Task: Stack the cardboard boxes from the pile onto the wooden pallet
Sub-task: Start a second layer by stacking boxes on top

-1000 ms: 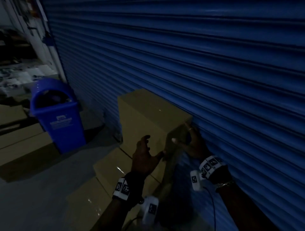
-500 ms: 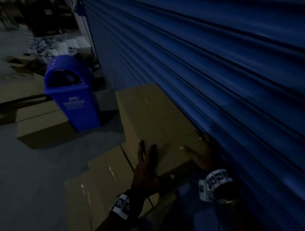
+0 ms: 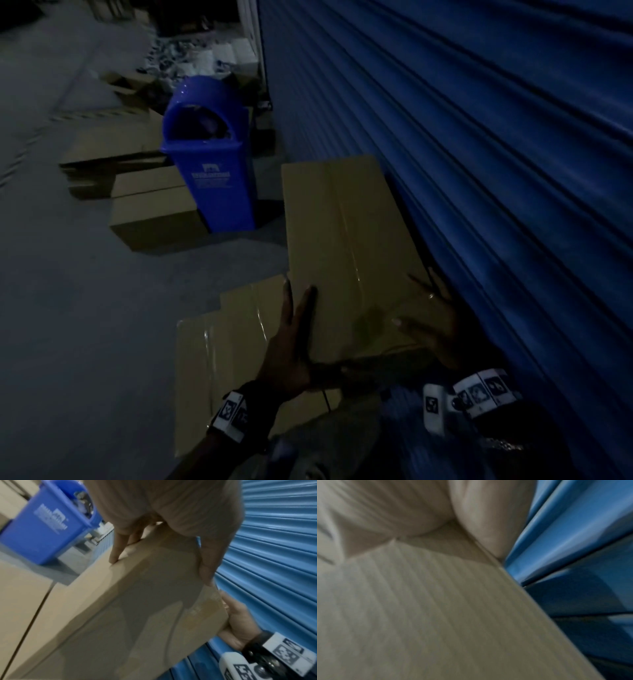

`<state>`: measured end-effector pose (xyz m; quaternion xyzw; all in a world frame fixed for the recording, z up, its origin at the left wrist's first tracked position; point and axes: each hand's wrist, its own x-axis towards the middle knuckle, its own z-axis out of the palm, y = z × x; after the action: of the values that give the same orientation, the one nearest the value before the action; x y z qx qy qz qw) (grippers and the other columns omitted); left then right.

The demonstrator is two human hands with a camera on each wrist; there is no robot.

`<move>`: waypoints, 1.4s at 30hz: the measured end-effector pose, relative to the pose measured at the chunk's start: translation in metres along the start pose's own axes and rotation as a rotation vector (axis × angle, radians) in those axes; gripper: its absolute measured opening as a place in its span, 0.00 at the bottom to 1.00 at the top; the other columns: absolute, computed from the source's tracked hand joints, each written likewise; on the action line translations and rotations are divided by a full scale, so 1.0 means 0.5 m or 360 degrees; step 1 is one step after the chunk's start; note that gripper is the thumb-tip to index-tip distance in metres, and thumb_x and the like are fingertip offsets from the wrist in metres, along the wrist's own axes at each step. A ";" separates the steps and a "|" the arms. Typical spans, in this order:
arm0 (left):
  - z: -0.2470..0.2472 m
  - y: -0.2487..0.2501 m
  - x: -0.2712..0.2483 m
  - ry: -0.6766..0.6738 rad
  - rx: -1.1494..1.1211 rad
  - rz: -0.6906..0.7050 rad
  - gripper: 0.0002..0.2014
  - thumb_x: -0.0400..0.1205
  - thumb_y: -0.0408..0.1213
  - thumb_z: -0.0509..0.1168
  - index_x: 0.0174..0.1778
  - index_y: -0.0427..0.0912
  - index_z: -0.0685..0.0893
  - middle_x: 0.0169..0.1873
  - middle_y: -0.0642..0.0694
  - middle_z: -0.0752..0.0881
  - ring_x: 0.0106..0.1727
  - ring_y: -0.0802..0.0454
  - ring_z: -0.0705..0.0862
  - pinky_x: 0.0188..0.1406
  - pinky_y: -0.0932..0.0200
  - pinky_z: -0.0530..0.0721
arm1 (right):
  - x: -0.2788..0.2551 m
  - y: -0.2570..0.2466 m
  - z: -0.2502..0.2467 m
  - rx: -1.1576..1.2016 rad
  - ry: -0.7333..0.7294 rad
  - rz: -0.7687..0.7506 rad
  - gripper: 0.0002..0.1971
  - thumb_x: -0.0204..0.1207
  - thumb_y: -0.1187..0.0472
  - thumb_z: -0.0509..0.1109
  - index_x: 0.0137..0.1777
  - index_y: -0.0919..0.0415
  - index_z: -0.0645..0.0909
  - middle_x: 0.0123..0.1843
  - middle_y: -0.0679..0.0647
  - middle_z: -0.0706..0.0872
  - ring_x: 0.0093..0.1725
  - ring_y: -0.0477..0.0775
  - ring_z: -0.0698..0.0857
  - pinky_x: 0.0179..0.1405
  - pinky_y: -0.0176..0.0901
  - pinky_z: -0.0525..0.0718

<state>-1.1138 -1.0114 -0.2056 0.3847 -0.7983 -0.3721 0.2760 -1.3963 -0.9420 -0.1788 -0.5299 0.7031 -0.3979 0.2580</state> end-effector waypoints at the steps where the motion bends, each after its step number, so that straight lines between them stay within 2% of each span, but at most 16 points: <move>1: -0.003 -0.004 0.001 0.0010 0.0057 0.0000 0.65 0.65 0.72 0.77 0.89 0.55 0.45 0.86 0.57 0.28 0.79 0.53 0.67 0.63 0.49 0.87 | -0.004 -0.015 0.003 0.0013 -0.0060 -0.0015 0.44 0.62 0.44 0.88 0.79 0.44 0.75 0.88 0.40 0.56 0.81 0.33 0.62 0.76 0.22 0.64; 3: -0.015 -0.012 0.003 0.0030 0.0118 0.0007 0.63 0.68 0.75 0.72 0.89 0.55 0.43 0.86 0.56 0.29 0.80 0.45 0.68 0.62 0.44 0.87 | -0.010 -0.040 0.017 0.0138 -0.0165 -0.0043 0.44 0.58 0.43 0.89 0.76 0.45 0.77 0.86 0.48 0.63 0.76 0.24 0.64 0.76 0.19 0.59; 5: -0.029 -0.016 0.001 0.0025 0.0186 0.0001 0.61 0.68 0.78 0.68 0.89 0.58 0.43 0.87 0.57 0.32 0.81 0.38 0.70 0.60 0.36 0.87 | -0.021 -0.066 0.032 0.0403 -0.0269 0.0066 0.46 0.35 0.24 0.84 0.60 0.28 0.84 0.77 0.64 0.76 0.77 0.49 0.76 0.81 0.47 0.70; 7: -0.044 -0.011 -0.005 0.0018 0.0257 0.0001 0.60 0.67 0.81 0.65 0.89 0.60 0.43 0.87 0.57 0.32 0.81 0.37 0.70 0.59 0.33 0.87 | -0.028 -0.066 0.049 0.0549 -0.0232 0.0146 0.39 0.26 0.21 0.83 0.46 0.19 0.86 0.70 0.63 0.80 0.71 0.61 0.79 0.77 0.63 0.75; 9: -0.061 0.001 -0.011 0.0030 0.0286 0.0004 0.62 0.66 0.81 0.67 0.89 0.60 0.43 0.87 0.56 0.32 0.83 0.39 0.68 0.61 0.35 0.86 | -0.035 -0.054 0.061 0.0473 -0.0062 -0.0094 0.40 0.46 0.41 0.90 0.64 0.38 0.88 0.80 0.53 0.74 0.78 0.53 0.76 0.79 0.56 0.76; 11: -0.077 0.012 -0.023 0.0068 0.0285 0.0060 0.64 0.66 0.78 0.71 0.90 0.53 0.46 0.88 0.53 0.34 0.85 0.42 0.64 0.59 0.39 0.88 | -0.037 -0.045 0.069 0.0433 -0.0005 -0.0256 0.39 0.56 0.55 0.87 0.71 0.55 0.84 0.86 0.44 0.66 0.81 0.42 0.71 0.77 0.39 0.76; 13: -0.090 0.016 -0.041 0.0098 0.0331 0.0120 0.64 0.68 0.76 0.71 0.90 0.46 0.47 0.89 0.50 0.36 0.88 0.48 0.58 0.58 0.46 0.88 | -0.032 -0.046 0.069 0.0403 -0.0064 -0.0302 0.40 0.55 0.53 0.90 0.71 0.53 0.83 0.85 0.39 0.66 0.80 0.37 0.71 0.74 0.34 0.77; 19: -0.147 0.008 -0.127 0.0263 0.0414 -0.0015 0.59 0.70 0.76 0.69 0.90 0.50 0.49 0.89 0.51 0.39 0.87 0.59 0.50 0.72 0.51 0.77 | -0.023 -0.105 0.113 0.0272 -0.0258 -0.0334 0.41 0.51 0.34 0.85 0.69 0.36 0.82 0.86 0.38 0.65 0.82 0.45 0.69 0.82 0.58 0.71; 23: -0.206 0.021 -0.211 0.0634 0.0183 -0.0238 0.59 0.66 0.72 0.75 0.89 0.61 0.50 0.88 0.60 0.43 0.80 0.80 0.47 0.79 0.63 0.60 | -0.032 -0.156 0.174 0.0116 -0.0400 -0.0564 0.38 0.57 0.28 0.81 0.71 0.34 0.82 0.86 0.31 0.62 0.83 0.37 0.64 0.85 0.44 0.63; 25: -0.235 0.021 -0.250 0.0791 0.0053 -0.0352 0.60 0.62 0.72 0.78 0.87 0.69 0.53 0.88 0.64 0.50 0.84 0.72 0.50 0.82 0.55 0.60 | -0.038 -0.195 0.208 0.0096 -0.0452 -0.0662 0.39 0.59 0.26 0.78 0.70 0.40 0.84 0.86 0.34 0.62 0.83 0.33 0.62 0.83 0.35 0.61; 27: -0.266 0.019 -0.292 0.0883 0.0057 -0.0447 0.56 0.59 0.74 0.78 0.83 0.72 0.60 0.86 0.63 0.57 0.85 0.63 0.58 0.84 0.45 0.66 | -0.042 -0.227 0.246 -0.0021 -0.0489 -0.0771 0.38 0.62 0.24 0.76 0.70 0.40 0.84 0.87 0.37 0.63 0.83 0.36 0.64 0.84 0.46 0.65; 30: -0.313 0.017 -0.365 0.0947 0.0247 -0.0531 0.52 0.59 0.77 0.75 0.81 0.69 0.68 0.86 0.62 0.59 0.81 0.59 0.67 0.79 0.44 0.74 | -0.051 -0.271 0.300 -0.0073 -0.0623 -0.0806 0.35 0.61 0.23 0.76 0.70 0.30 0.81 0.86 0.30 0.61 0.81 0.38 0.68 0.80 0.55 0.74; 33: -0.347 0.023 -0.455 0.0997 0.0407 -0.0640 0.56 0.56 0.83 0.68 0.83 0.67 0.67 0.88 0.58 0.54 0.81 0.51 0.71 0.78 0.46 0.76 | -0.087 -0.331 0.354 0.0089 -0.0776 -0.0828 0.38 0.56 0.24 0.79 0.69 0.30 0.81 0.84 0.25 0.60 0.79 0.31 0.68 0.78 0.47 0.75; 37: -0.375 0.021 -0.601 0.1150 0.0432 -0.0732 0.58 0.56 0.85 0.66 0.83 0.65 0.67 0.88 0.59 0.51 0.81 0.51 0.70 0.76 0.51 0.75 | -0.171 -0.424 0.427 0.0076 -0.0922 -0.0946 0.38 0.58 0.28 0.81 0.71 0.33 0.81 0.86 0.31 0.61 0.82 0.38 0.66 0.77 0.38 0.69; 39: -0.387 0.022 -0.683 0.1222 0.0469 -0.0791 0.56 0.57 0.84 0.67 0.83 0.66 0.67 0.89 0.57 0.51 0.81 0.49 0.71 0.75 0.47 0.77 | -0.221 -0.467 0.468 0.0045 -0.1036 -0.0989 0.38 0.60 0.34 0.82 0.73 0.38 0.81 0.87 0.35 0.61 0.83 0.38 0.65 0.71 0.24 0.65; 42: -0.405 0.028 -0.813 0.1324 0.0463 -0.0872 0.54 0.57 0.83 0.68 0.80 0.65 0.72 0.89 0.55 0.54 0.81 0.47 0.72 0.73 0.44 0.78 | -0.308 -0.521 0.537 0.0044 -0.1203 -0.1025 0.38 0.61 0.40 0.82 0.75 0.41 0.80 0.86 0.35 0.63 0.77 0.23 0.64 0.59 0.11 0.64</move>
<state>-0.7480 -0.7497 -0.1416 0.7295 -0.5344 -0.1314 0.4062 -0.9982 -0.9043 -0.1185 -0.8240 0.3556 -0.2466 0.3657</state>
